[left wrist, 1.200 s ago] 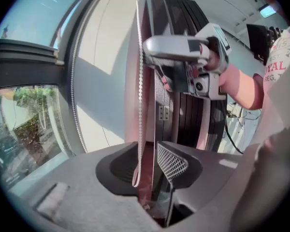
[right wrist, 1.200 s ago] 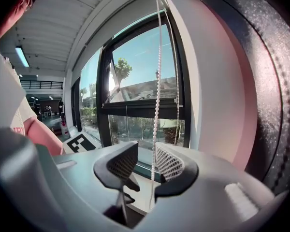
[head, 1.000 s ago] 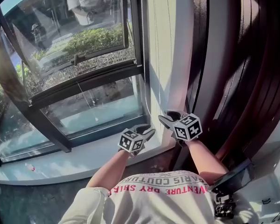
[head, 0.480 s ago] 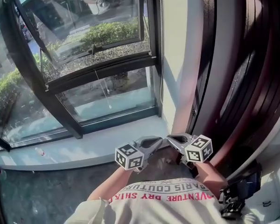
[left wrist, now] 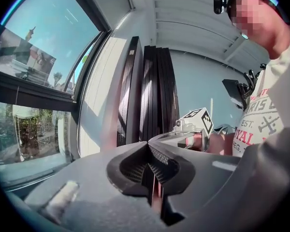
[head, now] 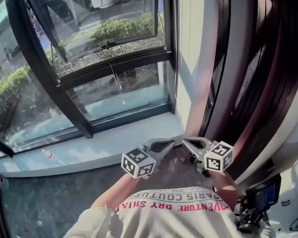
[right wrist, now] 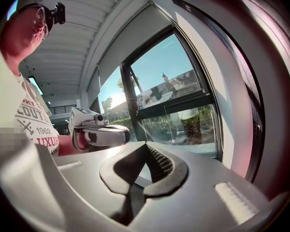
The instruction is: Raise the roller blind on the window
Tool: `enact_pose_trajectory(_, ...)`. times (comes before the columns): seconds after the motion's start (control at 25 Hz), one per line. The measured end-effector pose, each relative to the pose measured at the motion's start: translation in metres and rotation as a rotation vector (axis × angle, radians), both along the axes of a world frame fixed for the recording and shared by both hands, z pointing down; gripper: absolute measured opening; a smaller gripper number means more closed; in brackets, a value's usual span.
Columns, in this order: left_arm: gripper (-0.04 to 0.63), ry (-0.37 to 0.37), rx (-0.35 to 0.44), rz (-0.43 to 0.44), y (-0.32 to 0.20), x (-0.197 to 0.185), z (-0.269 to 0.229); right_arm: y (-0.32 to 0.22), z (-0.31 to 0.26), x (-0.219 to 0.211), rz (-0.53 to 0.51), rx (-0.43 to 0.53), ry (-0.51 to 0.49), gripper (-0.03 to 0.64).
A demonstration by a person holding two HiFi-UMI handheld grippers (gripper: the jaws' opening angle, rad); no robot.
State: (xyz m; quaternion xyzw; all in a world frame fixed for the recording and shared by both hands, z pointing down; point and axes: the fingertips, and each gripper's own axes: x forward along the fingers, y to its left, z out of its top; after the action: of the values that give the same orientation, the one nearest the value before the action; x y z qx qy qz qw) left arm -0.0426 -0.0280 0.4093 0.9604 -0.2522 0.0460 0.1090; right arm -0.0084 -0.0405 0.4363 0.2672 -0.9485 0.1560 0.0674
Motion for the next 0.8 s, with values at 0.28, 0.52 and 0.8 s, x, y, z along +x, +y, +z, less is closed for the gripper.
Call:
enact_pose_trajectory(0.28, 0.002, 0.004, 0.009, 0.022, 0.062, -0.024, -0.001, 0.066, -0.001, -0.027, 0.031, 0.021, -0.011, 0.002)
enact_pose_trajectory(0.52, 0.002, 0.005, 0.039, 0.048, 0.094, -0.029, 0.001, 0.098, 0.001, -0.033, 0.062, 0.032, -0.03, 0.002)
enact_pose_trajectory(0.8, 0.002, 0.002, 0.066, 0.056, 0.117, -0.033, 0.002, 0.124, 0.006, -0.037, 0.071, 0.049, -0.022, 0.002)
